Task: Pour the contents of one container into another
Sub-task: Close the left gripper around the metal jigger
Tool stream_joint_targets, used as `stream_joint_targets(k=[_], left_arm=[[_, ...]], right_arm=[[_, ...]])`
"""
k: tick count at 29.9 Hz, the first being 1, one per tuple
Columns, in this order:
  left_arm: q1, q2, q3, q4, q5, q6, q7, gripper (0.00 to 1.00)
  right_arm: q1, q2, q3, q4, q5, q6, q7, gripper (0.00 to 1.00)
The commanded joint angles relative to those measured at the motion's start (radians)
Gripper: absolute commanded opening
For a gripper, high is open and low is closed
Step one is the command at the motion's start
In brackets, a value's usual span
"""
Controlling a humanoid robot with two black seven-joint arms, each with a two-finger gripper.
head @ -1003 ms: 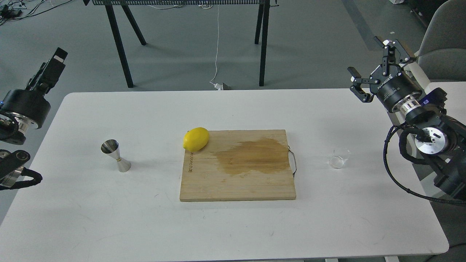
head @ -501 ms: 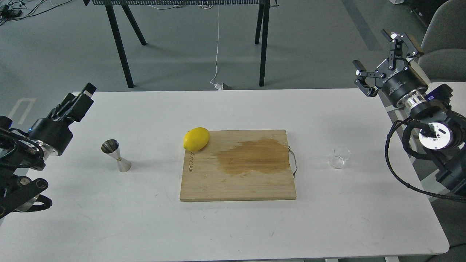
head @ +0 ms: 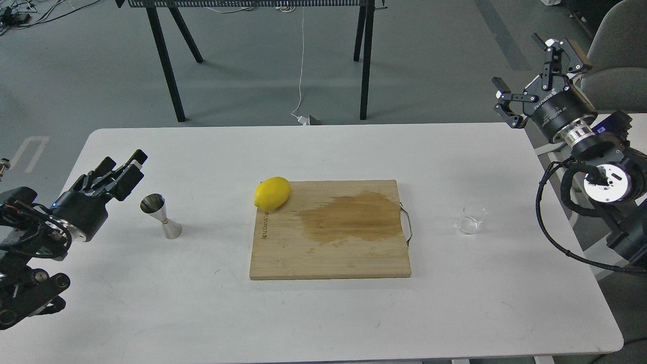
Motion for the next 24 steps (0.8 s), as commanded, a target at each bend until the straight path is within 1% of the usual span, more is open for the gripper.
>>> stream_joint_targets(k=[1, 6, 21, 24], left_arm=[[0.000, -0.021, 0.002, 0.047, 0.077, 0.000, 0.000, 1.00], [-0.004, -0.059, 0.000, 0.146, 0.187, 0.000, 0.000, 1.00], [0.002, -0.081, 0.009, 0.134, 0.195, 0.000, 0.000, 1.00], [0.014, -0.102, 0.009, 0.125, 0.195, 0.000, 0.000, 1.00]], right_arm=[[-0.001, 0.000, 0.001, -0.007, 0.000, 0.000, 0.000, 0.99], [-0.002, -0.001, -0.001, -0.008, 0.000, 0.000, 0.000, 0.99], [-0.008, -0.010, 0.001, -0.036, 0.000, 0.000, 0.000, 0.99], [-0.008, -0.009, -0.001, -0.037, 0.000, 0.000, 0.000, 0.99]])
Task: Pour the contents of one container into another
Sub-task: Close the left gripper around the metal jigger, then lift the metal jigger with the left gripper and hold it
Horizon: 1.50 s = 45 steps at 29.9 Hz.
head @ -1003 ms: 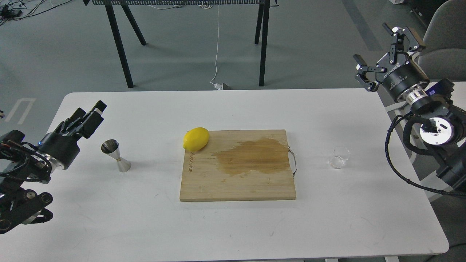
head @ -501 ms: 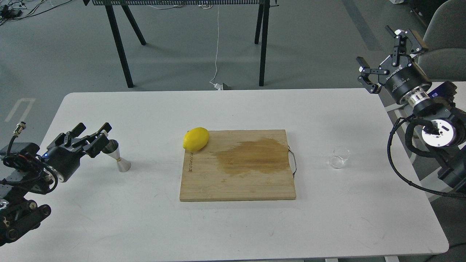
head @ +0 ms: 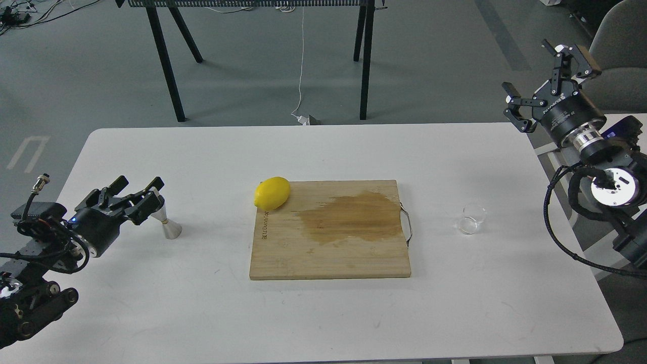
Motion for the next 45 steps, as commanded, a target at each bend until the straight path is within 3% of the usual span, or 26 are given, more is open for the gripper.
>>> stream_joint_targets(k=[1, 28, 45], left_arm=[[0.014, -0.021, 0.000, -0.010, 0.000, 0.000, 0.000, 1.00], [0.033, -0.055, 0.000, 0.009, 0.000, 0.000, 0.000, 1.00], [0.034, -0.098, 0.002, 0.082, 0.000, 0.000, 0.000, 1.00]], right_arm=[[0.000, 0.001, 0.000, -0.001, 0.000, 0.000, 0.000, 0.99], [-0.002, -0.006, 0.001, 0.000, 0.000, 0.000, 0.001, 0.99], [-0.011, -0.006, 0.001, 0.000, 0.000, 0.000, 0.003, 0.99]])
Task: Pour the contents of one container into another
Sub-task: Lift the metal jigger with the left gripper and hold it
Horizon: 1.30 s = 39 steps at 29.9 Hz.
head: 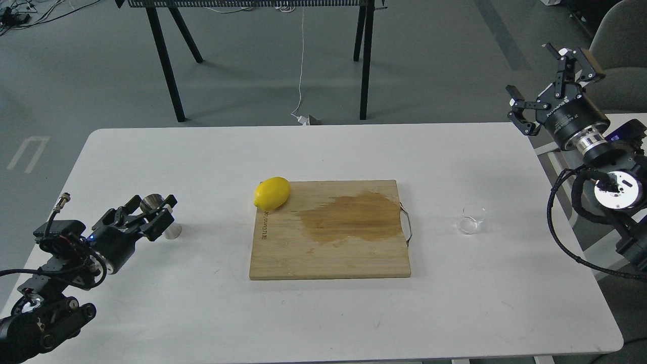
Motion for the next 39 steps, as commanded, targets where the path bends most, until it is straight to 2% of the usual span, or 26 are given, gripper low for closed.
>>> stream_joint_targets(k=[1, 22, 39], left_arm=[[0.000, -0.008, 0.000, 0.006, 0.000, 0.000, 0.000, 1.00], [0.007, -0.023, 0.002, 0.018, -0.002, 0.000, 0.000, 1.00], [0.003, -0.080, 0.003, 0.116, -0.003, 0.000, 0.000, 1.00]], right_arm=[[-0.001, 0.000, 0.000, 0.000, 0.000, 0.000, 0.000, 0.99], [-0.009, 0.000, 0.000, -0.002, 0.000, 0.000, 0.000, 0.99], [-0.011, 0.000, 0.000, -0.014, 0.000, 0.000, 0.003, 0.99]])
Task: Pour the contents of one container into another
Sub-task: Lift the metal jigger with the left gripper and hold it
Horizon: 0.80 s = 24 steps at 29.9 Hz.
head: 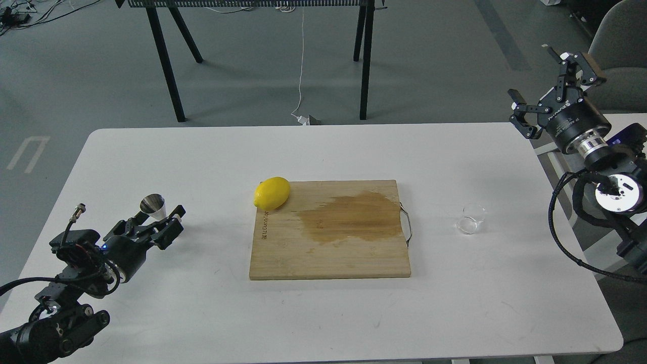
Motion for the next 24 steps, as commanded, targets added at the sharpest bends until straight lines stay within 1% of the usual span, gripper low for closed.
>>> stream_joint_targets(k=[1, 17, 24], left_arm=[[-0.002, -0.017, 0.000, 0.036, -0.002, 0.000, 0.000, 1.00], [-0.010, -0.050, 0.000, 0.047, -0.004, 0.000, 0.000, 1.00], [-0.017, -0.060, 0.001, 0.088, -0.004, 0.000, 0.000, 0.99]], right_arm=[[-0.001, 0.000, 0.000, -0.001, 0.000, 0.000, 0.001, 0.99], [-0.007, 0.000, 0.002, -0.003, 0.000, 0.000, 0.002, 0.99], [-0.011, 0.000, 0.002, -0.003, 0.000, 0.000, 0.002, 0.99]])
